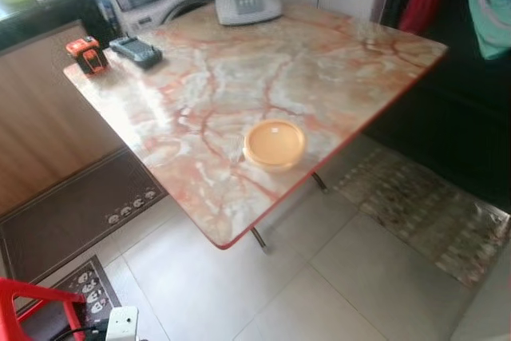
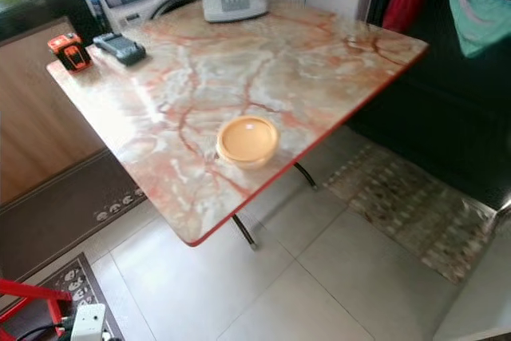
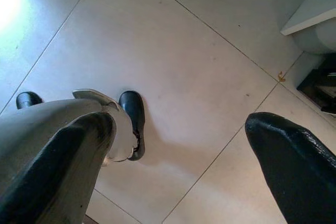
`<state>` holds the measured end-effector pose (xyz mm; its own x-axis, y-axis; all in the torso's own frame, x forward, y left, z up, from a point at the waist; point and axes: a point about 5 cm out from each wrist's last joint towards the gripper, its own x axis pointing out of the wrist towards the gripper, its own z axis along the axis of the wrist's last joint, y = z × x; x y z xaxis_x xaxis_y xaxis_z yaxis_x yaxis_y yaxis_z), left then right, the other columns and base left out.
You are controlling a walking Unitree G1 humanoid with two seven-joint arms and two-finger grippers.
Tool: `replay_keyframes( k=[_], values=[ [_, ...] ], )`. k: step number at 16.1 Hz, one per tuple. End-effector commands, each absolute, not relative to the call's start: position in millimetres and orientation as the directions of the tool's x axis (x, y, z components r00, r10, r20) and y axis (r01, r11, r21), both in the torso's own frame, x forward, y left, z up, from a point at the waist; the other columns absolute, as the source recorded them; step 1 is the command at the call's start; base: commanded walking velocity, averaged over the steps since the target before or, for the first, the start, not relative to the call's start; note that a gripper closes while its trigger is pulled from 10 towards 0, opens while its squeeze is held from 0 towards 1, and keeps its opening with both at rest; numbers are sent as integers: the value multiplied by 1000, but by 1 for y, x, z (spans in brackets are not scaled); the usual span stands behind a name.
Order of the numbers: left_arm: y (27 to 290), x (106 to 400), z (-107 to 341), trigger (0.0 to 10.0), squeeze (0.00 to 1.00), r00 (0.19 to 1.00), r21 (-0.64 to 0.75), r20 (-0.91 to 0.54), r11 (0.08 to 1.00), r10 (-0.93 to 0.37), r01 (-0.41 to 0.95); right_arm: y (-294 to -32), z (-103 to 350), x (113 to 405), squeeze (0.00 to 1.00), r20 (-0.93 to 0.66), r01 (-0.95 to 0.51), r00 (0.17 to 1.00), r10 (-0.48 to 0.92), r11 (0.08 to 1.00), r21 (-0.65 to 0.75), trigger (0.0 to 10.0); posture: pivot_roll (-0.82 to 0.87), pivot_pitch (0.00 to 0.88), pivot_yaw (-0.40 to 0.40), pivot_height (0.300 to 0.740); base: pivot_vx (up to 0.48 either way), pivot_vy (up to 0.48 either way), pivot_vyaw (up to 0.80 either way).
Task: Restocking fridge
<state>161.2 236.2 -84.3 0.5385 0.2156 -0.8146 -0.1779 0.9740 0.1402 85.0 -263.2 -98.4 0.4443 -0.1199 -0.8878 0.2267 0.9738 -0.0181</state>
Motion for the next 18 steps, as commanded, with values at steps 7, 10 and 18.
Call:
replay_keyframes(
  k=[7,10,18],
  values=[
    [241,153,-87,10000,0,511,156,-830,973,222,-170,-262,-101,78,0,-902,225,416,-115,974,-20,10000,19,38,95,740,0,0,-800],
    [240,153,-87,10000,0,514,162,-828,974,222,-160,-262,-100,79,0,-902,221,415,-114,975,-21,10000,21,40,92,740,0,-202,-800],
    [239,152,-88,10000,0,513,162,-829,974,221,-158,-262,-100,80,0,-894,239,434,-114,971,-8,10000,26,43,88,740,0,-172,-700]
  ],
)
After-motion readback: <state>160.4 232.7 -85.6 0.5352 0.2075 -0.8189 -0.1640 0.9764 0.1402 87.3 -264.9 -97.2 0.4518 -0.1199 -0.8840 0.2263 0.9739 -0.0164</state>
